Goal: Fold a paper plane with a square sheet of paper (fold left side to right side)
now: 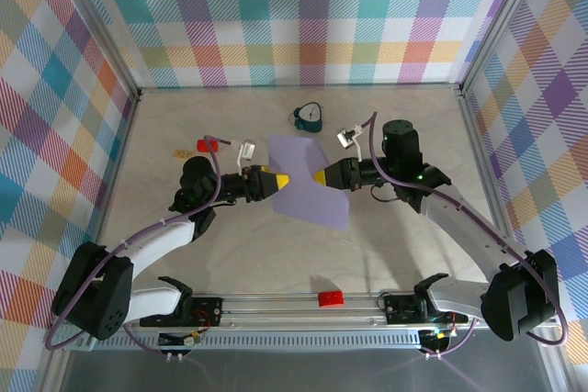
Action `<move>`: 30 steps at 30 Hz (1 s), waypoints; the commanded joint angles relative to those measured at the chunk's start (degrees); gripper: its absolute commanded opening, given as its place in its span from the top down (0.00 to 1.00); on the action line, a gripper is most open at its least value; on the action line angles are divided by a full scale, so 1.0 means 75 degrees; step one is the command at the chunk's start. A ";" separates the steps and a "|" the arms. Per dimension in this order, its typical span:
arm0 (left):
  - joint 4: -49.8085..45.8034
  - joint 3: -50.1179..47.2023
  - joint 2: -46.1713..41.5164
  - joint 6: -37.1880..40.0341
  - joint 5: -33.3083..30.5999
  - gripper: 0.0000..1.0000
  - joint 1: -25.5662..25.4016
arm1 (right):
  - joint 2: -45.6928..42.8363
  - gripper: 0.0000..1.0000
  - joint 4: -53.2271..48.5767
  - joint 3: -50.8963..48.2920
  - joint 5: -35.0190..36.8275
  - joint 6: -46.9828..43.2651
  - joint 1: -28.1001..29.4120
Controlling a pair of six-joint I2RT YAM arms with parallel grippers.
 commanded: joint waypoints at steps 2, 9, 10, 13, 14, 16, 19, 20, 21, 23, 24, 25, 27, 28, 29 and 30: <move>0.0206 0.0257 0.0074 0.0013 0.0067 0.73 -0.0033 | 0.0068 0.78 -0.0712 0.0215 0.0240 -0.0697 -0.0112; -0.0582 0.0356 0.0184 0.0229 -0.0199 1.00 -0.0042 | -0.0003 0.71 -0.1258 0.0121 0.0716 -0.1062 -0.0262; -0.0813 0.0391 0.0214 0.0269 -0.0259 1.00 -0.0045 | 0.0009 0.67 -0.1391 0.0113 0.0865 -0.1124 -0.0278; -0.2012 0.0507 0.0267 0.0500 -0.0701 1.00 -0.0054 | 0.0064 0.53 -0.1699 0.0022 0.1533 -0.1149 -0.0357; -0.2582 0.0581 0.0307 0.0663 -0.0871 1.00 -0.0057 | 0.0105 0.51 -0.1789 -0.0014 0.1755 -0.1112 -0.0389; -0.3577 0.0699 0.0432 0.0947 -0.1219 1.00 -0.0057 | 0.0254 0.44 -0.1976 -0.0053 0.2204 -0.1045 -0.0459; -0.4516 0.0796 0.0845 0.1176 -0.1636 1.00 -0.0057 | 0.0579 0.36 -0.2002 -0.0189 0.2609 -0.0898 -0.0522; -0.4647 0.0798 0.1013 0.1173 -0.1738 1.00 -0.0057 | 0.0678 0.34 -0.1950 -0.0232 0.2664 -0.0871 -0.0536; -0.4719 0.0801 0.1231 0.1156 -0.1838 1.00 -0.0057 | 0.0799 0.33 -0.1917 -0.0271 0.2800 -0.0817 -0.0537; -0.4754 0.0814 0.1695 0.1109 -0.2017 1.00 -0.0057 | 0.1055 0.30 -0.1827 -0.0329 0.3055 -0.0734 -0.0537; -0.4796 0.0841 0.1897 0.1120 -0.2087 1.00 -0.0057 | 0.1187 0.29 -0.1776 -0.0350 0.3149 -0.0681 -0.0538; -0.4863 0.0888 0.2121 0.1149 -0.2178 1.00 -0.0057 | 0.1334 0.29 -0.1683 -0.0396 0.3218 -0.0574 -0.0537; -0.5054 0.1000 0.2511 0.1263 -0.2370 1.00 -0.0057 | 0.1602 0.29 -0.1400 -0.0538 0.3236 -0.0356 -0.0539; -0.5223 0.1085 0.2676 0.1345 -0.2499 1.00 -0.0061 | 0.1732 0.29 -0.1224 -0.0630 0.3232 -0.0222 -0.0537; -0.5364 0.1149 0.2795 0.1426 -0.2603 1.00 -0.0068 | 0.1852 0.29 -0.1075 -0.0712 0.3203 -0.0138 -0.0538; -0.5549 0.1219 0.2892 0.1523 -0.2742 1.00 -0.0068 | 0.1974 0.29 -0.0967 -0.0801 0.3207 -0.0063 -0.0537</move>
